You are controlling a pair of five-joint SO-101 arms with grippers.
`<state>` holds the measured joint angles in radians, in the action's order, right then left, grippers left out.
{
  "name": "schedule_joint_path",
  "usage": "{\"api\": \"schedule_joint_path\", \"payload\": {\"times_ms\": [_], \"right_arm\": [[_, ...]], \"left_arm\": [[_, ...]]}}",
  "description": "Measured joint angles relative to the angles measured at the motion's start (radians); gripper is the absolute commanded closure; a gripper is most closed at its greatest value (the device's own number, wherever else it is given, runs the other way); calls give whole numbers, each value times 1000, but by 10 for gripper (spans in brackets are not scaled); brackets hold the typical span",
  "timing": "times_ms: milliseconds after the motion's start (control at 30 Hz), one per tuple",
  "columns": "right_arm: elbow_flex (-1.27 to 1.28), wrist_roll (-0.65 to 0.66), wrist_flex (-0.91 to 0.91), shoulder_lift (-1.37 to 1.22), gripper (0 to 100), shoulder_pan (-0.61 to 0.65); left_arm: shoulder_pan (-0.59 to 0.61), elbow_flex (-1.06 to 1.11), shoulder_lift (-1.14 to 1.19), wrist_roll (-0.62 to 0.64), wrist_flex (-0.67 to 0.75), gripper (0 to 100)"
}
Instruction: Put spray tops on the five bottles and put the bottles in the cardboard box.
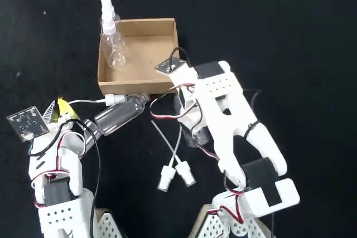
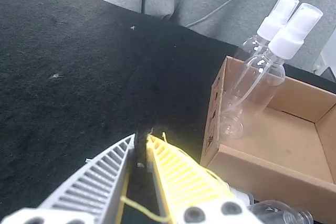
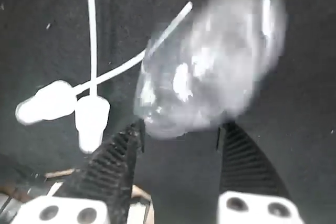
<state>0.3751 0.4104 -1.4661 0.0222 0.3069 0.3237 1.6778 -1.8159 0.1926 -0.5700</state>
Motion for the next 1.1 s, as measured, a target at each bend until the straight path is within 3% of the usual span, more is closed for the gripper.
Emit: {"api": "schedule_joint_path", "payload": {"times_ms": [267,800,1100], "right_arm": [[46,-23,95,0,670,0],[-54,-68,57,0,742,5],[-106,-68,46,0,742,87]], "left_arm": [[0,0,0,0,0,970],[0,0,0,0,0,970],[0,0,0,0,0,970]]}}
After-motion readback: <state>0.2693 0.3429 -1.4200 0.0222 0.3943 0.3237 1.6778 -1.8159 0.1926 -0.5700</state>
